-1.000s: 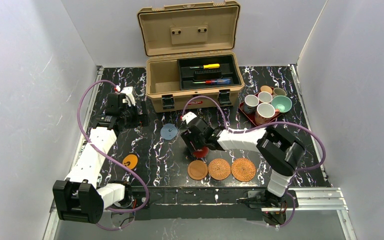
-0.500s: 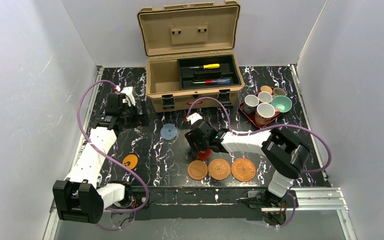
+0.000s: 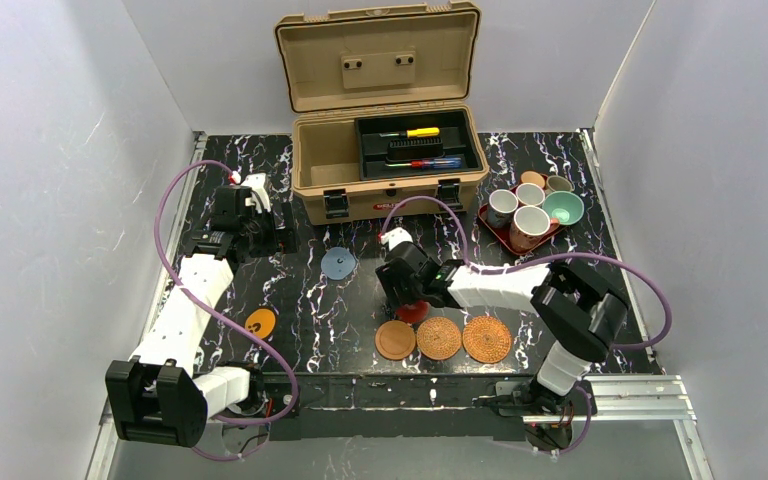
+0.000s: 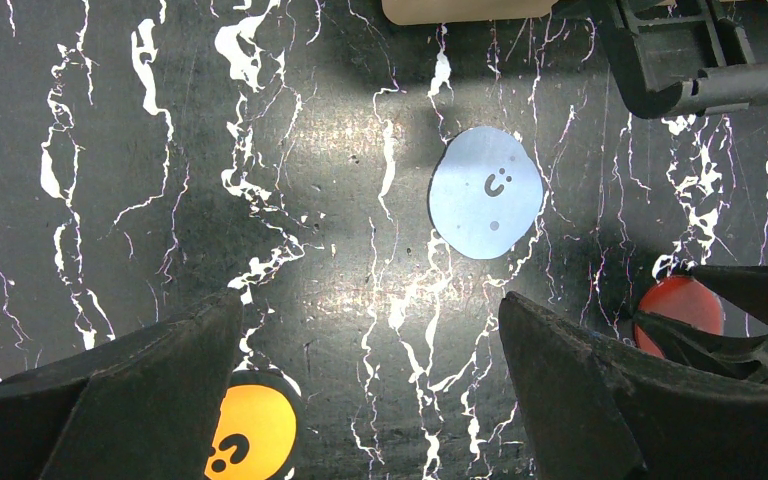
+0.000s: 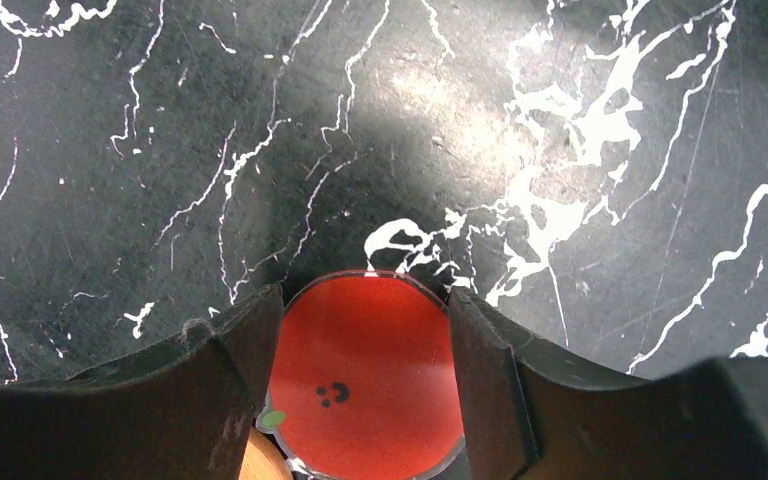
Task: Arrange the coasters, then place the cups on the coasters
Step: Move the coaster to the center of the board.
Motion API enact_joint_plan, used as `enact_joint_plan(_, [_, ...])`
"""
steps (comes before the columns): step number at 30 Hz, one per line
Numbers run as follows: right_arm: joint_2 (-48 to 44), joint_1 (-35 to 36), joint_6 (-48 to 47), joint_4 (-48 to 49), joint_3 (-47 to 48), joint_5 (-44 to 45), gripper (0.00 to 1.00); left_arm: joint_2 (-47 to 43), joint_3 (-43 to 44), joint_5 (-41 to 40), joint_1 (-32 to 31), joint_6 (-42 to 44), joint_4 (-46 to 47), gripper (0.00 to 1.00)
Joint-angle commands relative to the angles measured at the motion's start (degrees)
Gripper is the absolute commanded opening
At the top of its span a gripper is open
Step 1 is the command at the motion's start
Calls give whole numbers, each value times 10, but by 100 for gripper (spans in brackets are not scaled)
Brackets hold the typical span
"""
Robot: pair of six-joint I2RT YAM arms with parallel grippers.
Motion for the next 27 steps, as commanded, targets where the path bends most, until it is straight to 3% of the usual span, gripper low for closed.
enact_joint_plan(1, [-10, 1, 25, -52, -23, -3, 69, -5, 12, 1, 0, -1, -13, 98])
enact_joint_plan(16, [-21, 1, 41, -50, -16, -10, 70, -3, 13, 1, 0, -2, -13, 98])
enact_joint_plan(27, [-39, 1, 19, -64, 44, -31, 83, -3, 8, 34, 0, -1, -4, 98])
